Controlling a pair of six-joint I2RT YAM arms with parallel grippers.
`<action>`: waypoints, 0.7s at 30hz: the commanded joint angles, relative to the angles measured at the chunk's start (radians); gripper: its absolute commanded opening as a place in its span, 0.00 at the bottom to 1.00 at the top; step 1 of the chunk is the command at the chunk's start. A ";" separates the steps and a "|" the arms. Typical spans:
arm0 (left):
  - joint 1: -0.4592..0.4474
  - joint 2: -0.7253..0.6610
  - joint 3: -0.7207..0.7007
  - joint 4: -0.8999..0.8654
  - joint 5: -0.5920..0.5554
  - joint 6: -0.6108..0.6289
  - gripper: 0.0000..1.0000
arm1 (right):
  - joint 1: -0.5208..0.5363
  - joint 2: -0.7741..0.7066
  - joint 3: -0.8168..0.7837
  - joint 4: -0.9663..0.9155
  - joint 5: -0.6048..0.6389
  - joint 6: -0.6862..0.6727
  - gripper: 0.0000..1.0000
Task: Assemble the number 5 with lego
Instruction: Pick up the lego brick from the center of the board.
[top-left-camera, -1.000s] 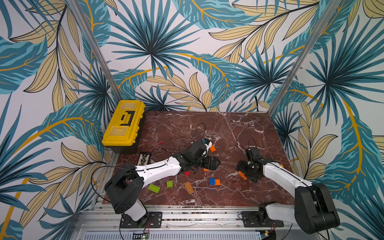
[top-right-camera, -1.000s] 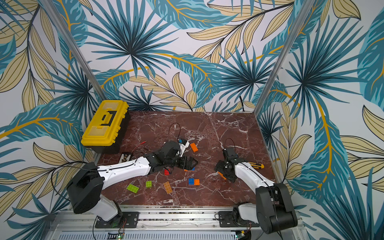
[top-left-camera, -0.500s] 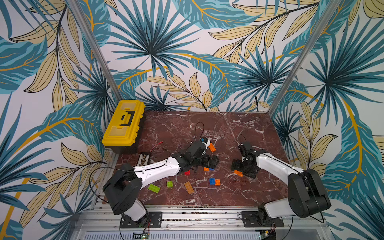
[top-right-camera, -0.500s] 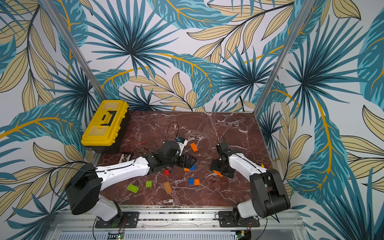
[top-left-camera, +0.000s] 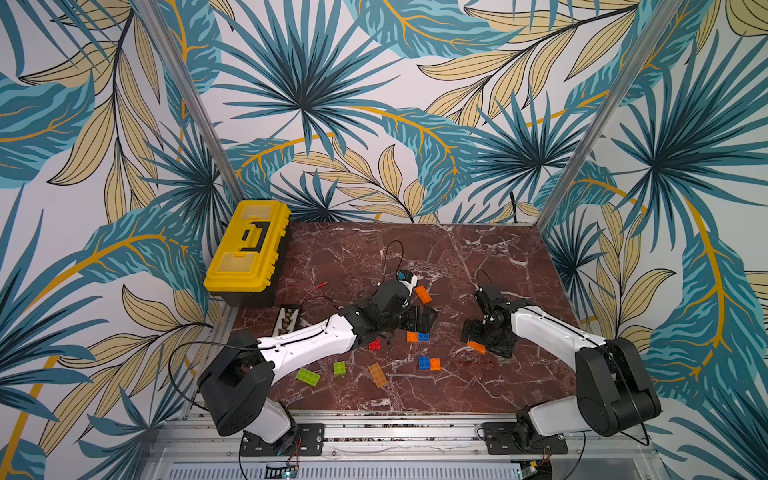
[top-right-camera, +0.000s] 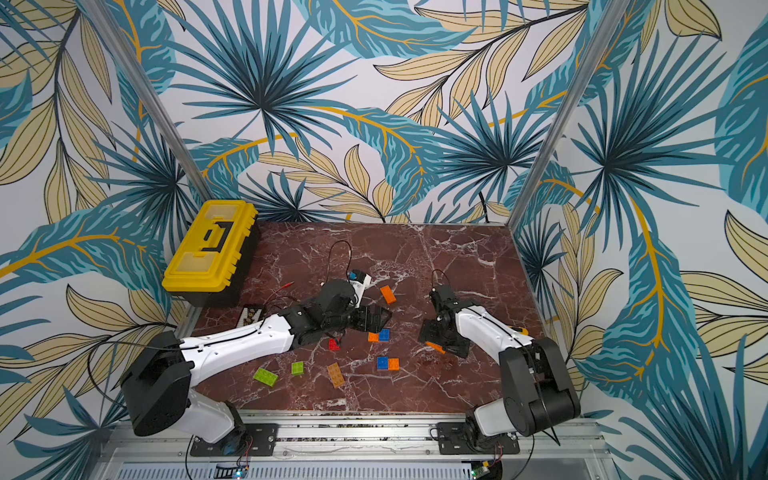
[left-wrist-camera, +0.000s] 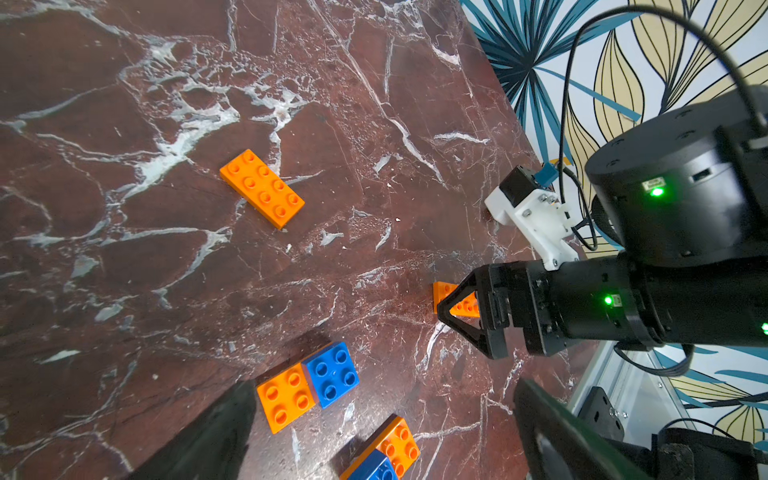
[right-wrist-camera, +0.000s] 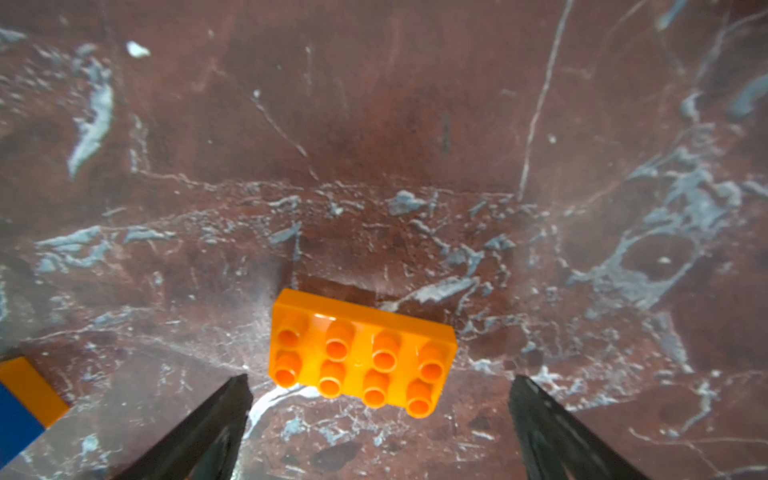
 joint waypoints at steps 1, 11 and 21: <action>-0.002 -0.037 -0.033 0.005 -0.021 0.003 1.00 | 0.007 0.017 0.012 0.016 0.008 0.055 0.99; -0.002 -0.050 -0.038 -0.004 -0.037 0.008 1.00 | 0.028 0.099 0.052 -0.029 0.089 0.090 0.92; -0.002 -0.047 -0.039 0.000 -0.034 0.008 1.00 | 0.042 0.179 0.093 -0.070 0.071 0.025 0.78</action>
